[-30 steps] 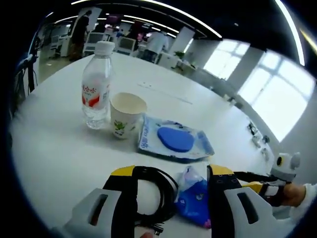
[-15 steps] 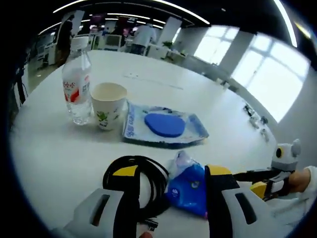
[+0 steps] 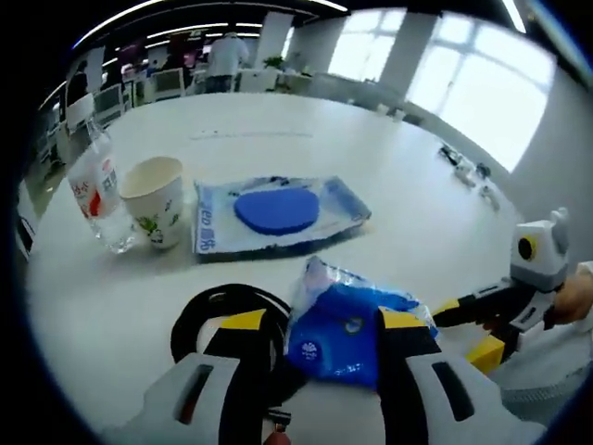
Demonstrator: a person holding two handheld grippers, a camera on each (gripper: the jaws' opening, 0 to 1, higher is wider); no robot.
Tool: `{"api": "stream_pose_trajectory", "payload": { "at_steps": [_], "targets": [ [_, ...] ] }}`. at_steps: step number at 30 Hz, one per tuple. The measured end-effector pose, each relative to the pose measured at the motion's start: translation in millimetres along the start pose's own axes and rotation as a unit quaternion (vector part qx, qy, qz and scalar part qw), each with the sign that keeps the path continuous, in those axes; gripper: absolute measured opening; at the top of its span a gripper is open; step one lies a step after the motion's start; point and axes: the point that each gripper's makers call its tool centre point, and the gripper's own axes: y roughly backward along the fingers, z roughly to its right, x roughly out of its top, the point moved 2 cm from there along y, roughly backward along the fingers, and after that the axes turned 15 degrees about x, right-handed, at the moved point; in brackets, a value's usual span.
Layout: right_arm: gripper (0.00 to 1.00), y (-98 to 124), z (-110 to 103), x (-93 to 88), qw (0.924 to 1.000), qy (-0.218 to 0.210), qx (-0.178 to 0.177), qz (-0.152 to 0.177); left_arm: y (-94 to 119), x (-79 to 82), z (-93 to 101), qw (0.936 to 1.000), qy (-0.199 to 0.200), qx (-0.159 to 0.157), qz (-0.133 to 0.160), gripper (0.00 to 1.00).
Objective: Arrange the tabletop items into an orderly group along one side of the table until the central work area is clear of visible clutter.
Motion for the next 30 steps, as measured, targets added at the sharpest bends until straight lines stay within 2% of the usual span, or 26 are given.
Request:
{"api": "stream_pose_trajectory", "payload": {
  "at_steps": [3,8,10,12,15,19,22,25,27,30],
  "targets": [
    [0.43,-4,-4,-4.9,0.9999,0.005,0.005,-0.015,0,-3.0,1.3,1.0000,-0.001,0.001,-0.004,0.39],
    [0.33,-8,0,-7.2,0.9997,0.004,-0.005,-0.022,-1,-8.3,-0.1,0.9998,-0.004,0.009,-0.015,0.32],
    [0.30,-7,3,-4.0,0.9998,0.003,-0.011,-0.015,1,-9.0,0.4,0.9998,0.001,0.011,-0.017,0.29],
    [0.28,-5,6,-1.3,0.9998,0.003,-0.017,-0.010,0,-9.3,0.6,0.9998,0.008,0.012,-0.016,0.24],
    [0.15,5,14,0.7,0.9993,0.011,-0.035,-0.011,2,-11.5,2.9,0.9998,0.010,0.011,-0.017,0.11],
    [0.07,16,32,6.3,0.9982,0.004,-0.058,0.009,4,-10.9,3.2,0.9995,0.029,0.008,-0.013,0.00],
    [0.02,26,40,14.8,0.9973,0.010,-0.069,0.023,5,-11.2,7.8,0.9992,0.037,0.000,-0.014,0.00],
    [0.00,36,39,20.5,0.9963,0.031,-0.074,0.032,4,-8.2,13.5,0.9993,0.034,-0.003,-0.013,0.00],
    [0.00,42,36,22.9,0.9957,0.038,-0.078,0.033,5,-4.6,18.6,0.9994,0.033,-0.009,-0.009,0.00],
    [0.00,54,44,31.0,0.9944,0.029,-0.086,0.055,5,6.5,31.1,0.9996,0.021,-0.017,0.006,0.00]
  ]
}}
